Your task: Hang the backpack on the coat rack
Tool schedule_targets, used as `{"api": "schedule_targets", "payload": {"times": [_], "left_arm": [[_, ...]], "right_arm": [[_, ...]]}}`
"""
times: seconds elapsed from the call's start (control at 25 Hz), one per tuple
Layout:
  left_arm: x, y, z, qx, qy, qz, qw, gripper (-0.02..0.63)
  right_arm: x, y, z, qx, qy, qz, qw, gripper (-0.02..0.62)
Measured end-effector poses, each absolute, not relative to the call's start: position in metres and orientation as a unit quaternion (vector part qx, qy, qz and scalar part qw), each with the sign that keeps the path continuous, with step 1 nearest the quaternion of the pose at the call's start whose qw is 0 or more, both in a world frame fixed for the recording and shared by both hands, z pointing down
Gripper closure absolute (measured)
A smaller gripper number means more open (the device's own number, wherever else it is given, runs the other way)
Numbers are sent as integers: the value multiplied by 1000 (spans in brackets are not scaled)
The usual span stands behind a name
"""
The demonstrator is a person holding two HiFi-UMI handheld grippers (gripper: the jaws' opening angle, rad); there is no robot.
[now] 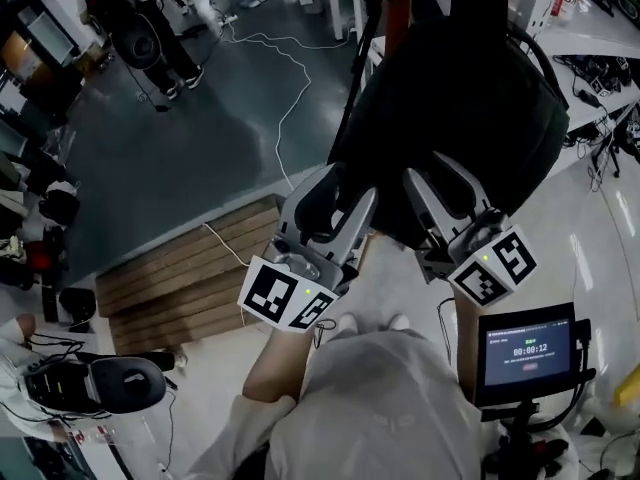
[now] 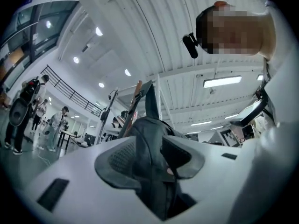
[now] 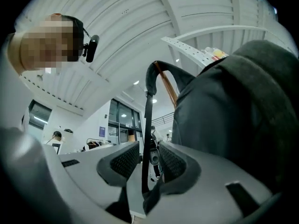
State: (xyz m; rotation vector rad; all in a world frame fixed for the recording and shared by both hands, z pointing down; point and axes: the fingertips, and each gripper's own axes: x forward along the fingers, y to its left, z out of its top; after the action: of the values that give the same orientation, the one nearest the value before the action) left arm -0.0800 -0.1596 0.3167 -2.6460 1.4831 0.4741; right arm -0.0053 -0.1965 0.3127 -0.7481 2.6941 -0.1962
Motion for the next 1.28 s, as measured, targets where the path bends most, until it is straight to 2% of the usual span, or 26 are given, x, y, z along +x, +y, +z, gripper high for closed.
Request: {"api": "schedule_targets", "payload": {"times": [0.32,0.48,0.64,1.28], "left_arm": [[-75,-163,354,-863,487,134,-4,503],[-68,-163,363,-865,485,129,-17,534],[-70,-164,362,-864,485,132,-22,597],[-65,-175,368,-876,463,131,-39,598]], "right_arm": [[-6,-192,348,-255,946,-113,162,457],[-6,-189,352,-261,947,-105,157,490],[-3,-192,354,-271,943,-114,156,576],[7,-200,354,-286,934,-128,170,583]]}}
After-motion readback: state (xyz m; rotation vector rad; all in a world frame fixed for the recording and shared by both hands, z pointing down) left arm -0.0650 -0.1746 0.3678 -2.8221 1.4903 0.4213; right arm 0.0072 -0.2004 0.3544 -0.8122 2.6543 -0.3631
